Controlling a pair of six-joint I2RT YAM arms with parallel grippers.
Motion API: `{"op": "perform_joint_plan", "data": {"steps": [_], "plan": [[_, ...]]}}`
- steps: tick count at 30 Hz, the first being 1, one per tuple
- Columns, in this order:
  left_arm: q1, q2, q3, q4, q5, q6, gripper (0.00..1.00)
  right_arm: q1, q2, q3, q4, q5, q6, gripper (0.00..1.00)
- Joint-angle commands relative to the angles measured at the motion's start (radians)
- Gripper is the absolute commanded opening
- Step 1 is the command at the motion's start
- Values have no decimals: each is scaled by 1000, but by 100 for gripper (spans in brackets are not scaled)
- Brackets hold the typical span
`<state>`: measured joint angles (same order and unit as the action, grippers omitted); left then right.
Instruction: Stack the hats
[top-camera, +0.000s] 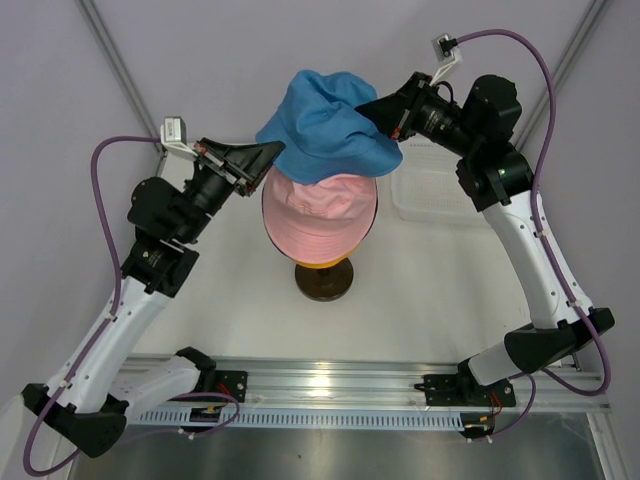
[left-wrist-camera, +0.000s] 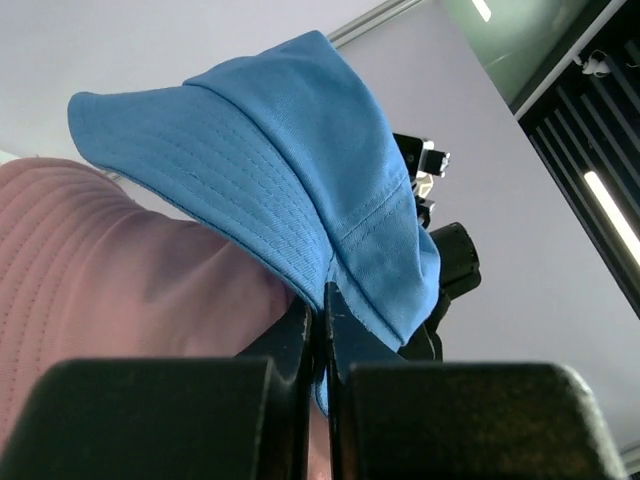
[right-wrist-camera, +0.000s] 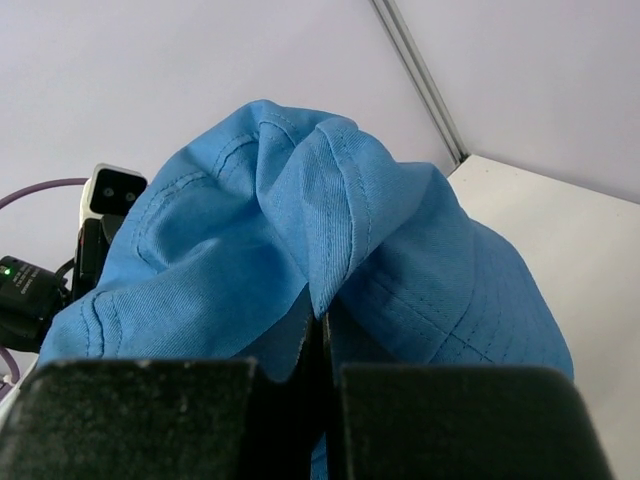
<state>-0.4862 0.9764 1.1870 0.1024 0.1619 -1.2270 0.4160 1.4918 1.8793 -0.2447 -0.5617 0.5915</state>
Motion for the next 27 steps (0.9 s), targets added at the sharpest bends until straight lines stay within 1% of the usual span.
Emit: {"op": "perform_joint_plan", "data": {"steps": [1,3,5,6,7,10,15,19,21,24,25,27], "plan": [[5,-15,59,22,-9,1,1,9,-30,18,48,13,-13,0],[0,-22,72,26,-22,-49,1,10,-34,24,42,19,-15,0],[-12,-13,97,34,-18,-69,1,10,-45,29,25,35,-13,0],[-18,-8,115,20,-16,-60,1,13,-62,24,25,40,-13,0],[-26,-1,170,5,-15,-51,1,14,-73,15,38,46,-13,0],[-32,21,219,-27,25,-43,1,14,-105,15,39,78,-28,0],[-60,1,220,-64,59,-45,1,15,-125,57,15,95,-47,0],[-78,-53,163,-75,50,-37,1,21,-125,49,10,71,-39,0],[-78,-85,106,-93,33,-25,1,26,-127,43,1,65,-41,0],[-80,-171,31,-174,-53,27,1,40,-127,8,-13,63,-48,0],[-78,-220,-2,-202,-106,49,1,44,-130,-8,-13,59,-48,0],[-78,-263,-64,-222,-146,73,1,49,-128,-40,-30,60,-56,0]]}}
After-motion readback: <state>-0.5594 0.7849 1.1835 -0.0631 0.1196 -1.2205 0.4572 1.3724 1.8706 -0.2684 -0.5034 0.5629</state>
